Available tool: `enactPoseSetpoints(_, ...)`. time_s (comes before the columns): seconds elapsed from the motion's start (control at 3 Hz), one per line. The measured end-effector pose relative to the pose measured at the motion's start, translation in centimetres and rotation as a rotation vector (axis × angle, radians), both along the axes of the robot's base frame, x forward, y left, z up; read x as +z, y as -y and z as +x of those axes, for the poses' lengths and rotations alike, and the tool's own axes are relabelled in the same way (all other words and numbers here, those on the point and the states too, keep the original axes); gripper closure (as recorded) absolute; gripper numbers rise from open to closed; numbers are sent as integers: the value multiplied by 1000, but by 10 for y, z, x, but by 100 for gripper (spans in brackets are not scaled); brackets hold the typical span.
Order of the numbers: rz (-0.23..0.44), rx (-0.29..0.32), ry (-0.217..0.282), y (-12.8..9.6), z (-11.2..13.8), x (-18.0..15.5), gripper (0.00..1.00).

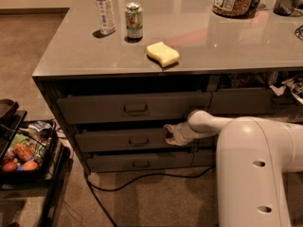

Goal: Open middle drawer

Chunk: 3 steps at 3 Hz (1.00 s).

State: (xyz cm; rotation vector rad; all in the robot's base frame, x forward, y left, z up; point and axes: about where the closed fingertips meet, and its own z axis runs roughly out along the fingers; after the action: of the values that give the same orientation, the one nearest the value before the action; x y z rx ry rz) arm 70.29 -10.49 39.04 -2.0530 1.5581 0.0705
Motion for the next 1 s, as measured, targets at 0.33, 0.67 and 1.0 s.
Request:
enactPoseSetpoints(0.33,0,0,0,0,0,0,84)
enactPoseSetpoints(0.67,0,0,0,0,0,0,63)
enactPoseSetpoints(1.0,0,0,0,0,0,0,59)
